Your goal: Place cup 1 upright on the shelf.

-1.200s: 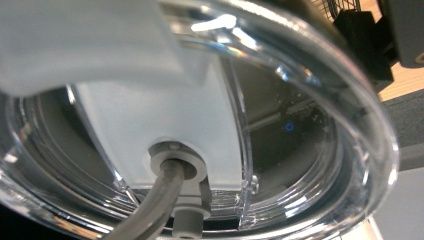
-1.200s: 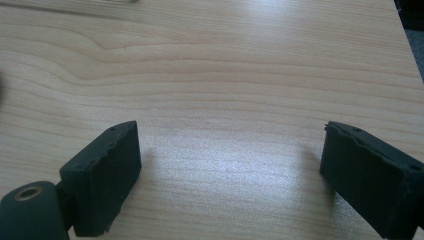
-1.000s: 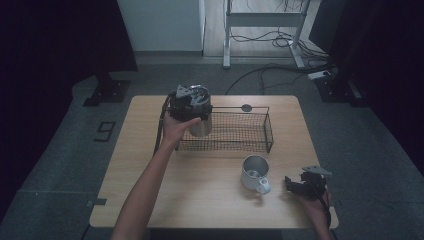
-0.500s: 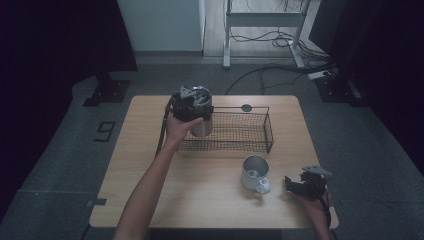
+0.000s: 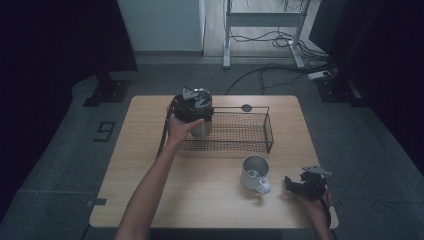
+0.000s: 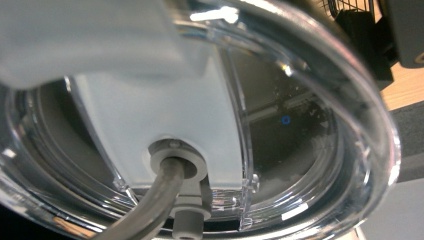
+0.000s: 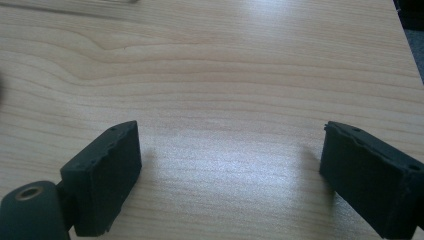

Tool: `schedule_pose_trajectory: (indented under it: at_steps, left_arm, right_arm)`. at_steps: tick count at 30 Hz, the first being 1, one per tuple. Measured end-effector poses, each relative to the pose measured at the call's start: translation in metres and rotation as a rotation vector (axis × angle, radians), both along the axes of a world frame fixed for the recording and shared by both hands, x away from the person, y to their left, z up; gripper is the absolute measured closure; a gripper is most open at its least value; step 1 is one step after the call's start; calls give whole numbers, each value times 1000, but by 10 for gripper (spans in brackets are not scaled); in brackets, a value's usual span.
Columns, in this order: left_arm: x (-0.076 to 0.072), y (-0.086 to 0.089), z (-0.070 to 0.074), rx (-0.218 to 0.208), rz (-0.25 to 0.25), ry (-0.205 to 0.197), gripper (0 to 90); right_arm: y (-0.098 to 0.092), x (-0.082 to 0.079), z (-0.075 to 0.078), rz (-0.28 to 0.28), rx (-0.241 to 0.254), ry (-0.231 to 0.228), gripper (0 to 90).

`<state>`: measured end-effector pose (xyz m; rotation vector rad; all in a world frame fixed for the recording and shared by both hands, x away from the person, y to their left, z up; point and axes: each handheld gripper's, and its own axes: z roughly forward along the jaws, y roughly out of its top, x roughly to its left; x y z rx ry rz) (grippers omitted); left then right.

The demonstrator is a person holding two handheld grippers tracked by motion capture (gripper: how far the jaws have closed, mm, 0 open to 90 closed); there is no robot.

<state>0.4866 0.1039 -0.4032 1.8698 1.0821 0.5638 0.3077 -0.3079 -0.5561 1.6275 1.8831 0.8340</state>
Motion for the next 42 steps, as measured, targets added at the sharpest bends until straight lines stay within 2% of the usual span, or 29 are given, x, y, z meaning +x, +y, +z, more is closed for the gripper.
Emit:
schedule_pose_trajectory:
  at_steps: [11, 42]
  left_arm:
    - [6, 4, -13, 11, 21, 27, 39]
    - [13, -3, -42, 35, 32, 81, 39]
  right_arm:
    - [0, 0, 0, 0, 0, 0, 94]
    - [0, 0, 0, -4, -1, -1, 100]
